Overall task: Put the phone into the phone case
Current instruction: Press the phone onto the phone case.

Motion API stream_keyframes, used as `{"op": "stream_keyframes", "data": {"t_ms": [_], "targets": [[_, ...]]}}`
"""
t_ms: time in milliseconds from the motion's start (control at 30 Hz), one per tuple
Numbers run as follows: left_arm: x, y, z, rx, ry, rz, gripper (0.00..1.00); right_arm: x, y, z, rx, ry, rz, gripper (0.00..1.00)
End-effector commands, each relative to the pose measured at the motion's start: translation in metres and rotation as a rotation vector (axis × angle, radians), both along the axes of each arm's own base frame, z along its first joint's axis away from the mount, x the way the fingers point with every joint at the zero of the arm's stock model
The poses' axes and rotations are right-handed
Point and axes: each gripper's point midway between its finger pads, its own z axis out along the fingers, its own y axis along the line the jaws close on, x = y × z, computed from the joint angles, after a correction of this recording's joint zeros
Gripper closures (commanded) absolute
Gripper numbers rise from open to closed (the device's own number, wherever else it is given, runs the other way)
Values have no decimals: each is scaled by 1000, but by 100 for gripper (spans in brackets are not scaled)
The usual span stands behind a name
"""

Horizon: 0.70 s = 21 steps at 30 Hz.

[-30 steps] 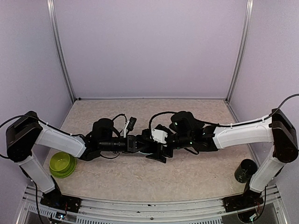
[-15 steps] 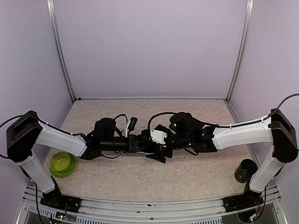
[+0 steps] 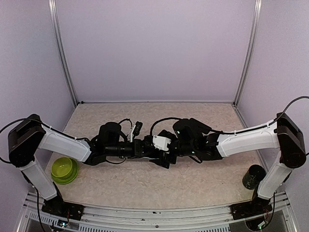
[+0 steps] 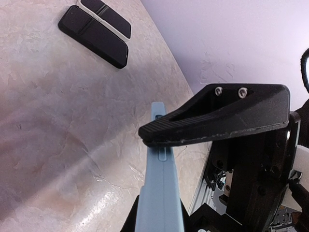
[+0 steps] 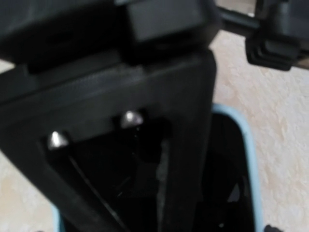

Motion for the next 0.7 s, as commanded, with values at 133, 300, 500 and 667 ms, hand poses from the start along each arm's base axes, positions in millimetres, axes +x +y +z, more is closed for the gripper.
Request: {"op": "stream_keyframes", "data": {"t_ms": [133, 300, 500, 667], "targets": [[6, -11, 35, -91, -90, -13, 100, -4, 10, -2, -1, -3, 19, 13], [3, -12, 39, -97, -106, -30, 100, -8, 10, -8, -23, 9, 44, 24], [0, -12, 43, -96, -117, -49, 100, -15, 9, -14, -46, 25, 79, 28], [-2, -13, 44, -99, -121, -63, 100, -16, 8, -14, -42, 22, 81, 11]]}}
